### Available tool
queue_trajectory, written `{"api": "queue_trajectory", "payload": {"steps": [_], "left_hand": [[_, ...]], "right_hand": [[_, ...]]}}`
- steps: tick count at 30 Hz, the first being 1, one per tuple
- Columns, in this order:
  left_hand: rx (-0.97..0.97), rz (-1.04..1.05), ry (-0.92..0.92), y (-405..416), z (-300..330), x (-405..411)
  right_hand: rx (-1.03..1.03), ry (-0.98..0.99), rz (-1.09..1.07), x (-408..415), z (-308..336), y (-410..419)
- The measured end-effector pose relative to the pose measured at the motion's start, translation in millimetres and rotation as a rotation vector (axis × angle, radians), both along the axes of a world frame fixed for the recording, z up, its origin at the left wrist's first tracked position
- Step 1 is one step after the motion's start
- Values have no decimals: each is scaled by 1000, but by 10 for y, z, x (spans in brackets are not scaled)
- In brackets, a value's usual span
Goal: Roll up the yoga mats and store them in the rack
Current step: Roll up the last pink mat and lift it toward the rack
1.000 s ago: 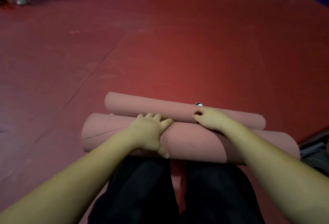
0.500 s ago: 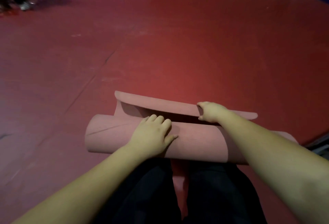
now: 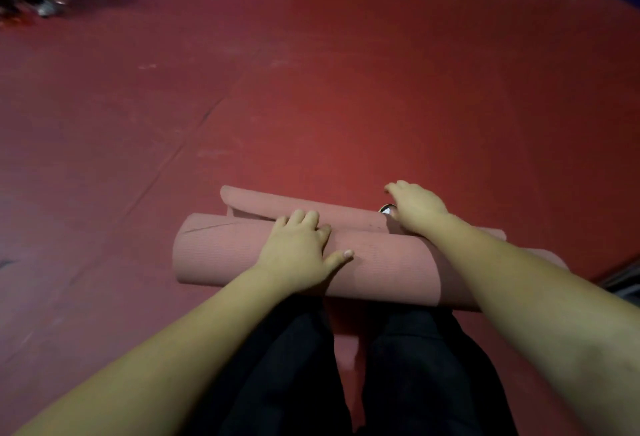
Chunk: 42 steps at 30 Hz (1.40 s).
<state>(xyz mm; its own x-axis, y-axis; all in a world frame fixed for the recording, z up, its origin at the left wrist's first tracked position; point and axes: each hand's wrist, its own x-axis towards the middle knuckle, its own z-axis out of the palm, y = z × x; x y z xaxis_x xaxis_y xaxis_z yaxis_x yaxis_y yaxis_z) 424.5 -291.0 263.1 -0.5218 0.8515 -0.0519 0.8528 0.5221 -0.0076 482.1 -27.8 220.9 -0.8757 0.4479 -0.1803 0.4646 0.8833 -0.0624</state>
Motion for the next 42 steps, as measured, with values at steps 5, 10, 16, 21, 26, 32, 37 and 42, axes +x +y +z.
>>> {"api": "queue_trajectory", "payload": {"steps": [5, 10, 16, 21, 26, 32, 37, 42], "left_hand": [[-101, -89, 2, 3, -26, -29], [-272, -193, 122, -36, -75, -77], [-254, -206, 160, -9, -105, -78], [-232, -234, 98, -9, 17, -119], [-223, -222, -41, -148, 233, -62], [-306, -212, -161, -234, 229, 29], [-277, -199, -234, -141, 249, -42], [-178, -227, -20, -146, 188, 5]], "right_hand": [[-183, 10, -126, 62, 6, -23], [-367, -141, -115, 259, 255, -134], [-330, -150, -108, 508, 345, -418], [-269, -141, -153, 523, 376, -466], [-344, -259, -131, 524, 500, -474], [-503, -340, -209, 636, 385, -521], [-403, -228, -82, 543, 358, -374], [-311, -246, -54, 401, 242, -236]]}}
